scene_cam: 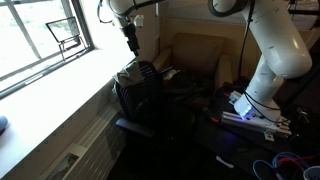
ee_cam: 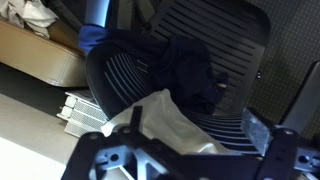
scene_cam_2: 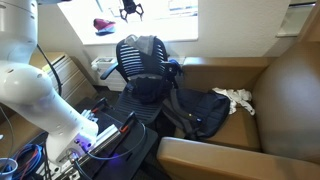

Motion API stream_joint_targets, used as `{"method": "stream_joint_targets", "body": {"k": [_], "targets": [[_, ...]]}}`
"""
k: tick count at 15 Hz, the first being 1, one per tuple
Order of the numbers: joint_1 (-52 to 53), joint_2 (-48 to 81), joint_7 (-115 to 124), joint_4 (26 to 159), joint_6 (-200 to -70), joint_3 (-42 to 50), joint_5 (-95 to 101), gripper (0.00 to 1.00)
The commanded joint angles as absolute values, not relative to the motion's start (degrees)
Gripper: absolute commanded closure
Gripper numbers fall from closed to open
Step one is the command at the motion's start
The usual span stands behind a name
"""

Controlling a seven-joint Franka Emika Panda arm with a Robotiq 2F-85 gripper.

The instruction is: Move the clothes on the black chair to the brown chair and then move the bag from the brown chair to the black

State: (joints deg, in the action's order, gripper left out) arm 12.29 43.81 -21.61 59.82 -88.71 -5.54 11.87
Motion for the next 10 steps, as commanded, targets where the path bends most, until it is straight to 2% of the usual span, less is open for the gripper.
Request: {"method": "stream_joint_targets", "body": {"k": [1, 5, 10], "targets": [[9.1, 46.7, -27.8, 60.2, -94.6, -8.7, 6.1, 0.00], [9.4, 50.6, -30.0, 60.0, -99.1, -8.6, 3.9, 0.00], [10.4, 51.8, -27.9, 60.2, -98.3, -7.7, 5.3, 0.00]]}}
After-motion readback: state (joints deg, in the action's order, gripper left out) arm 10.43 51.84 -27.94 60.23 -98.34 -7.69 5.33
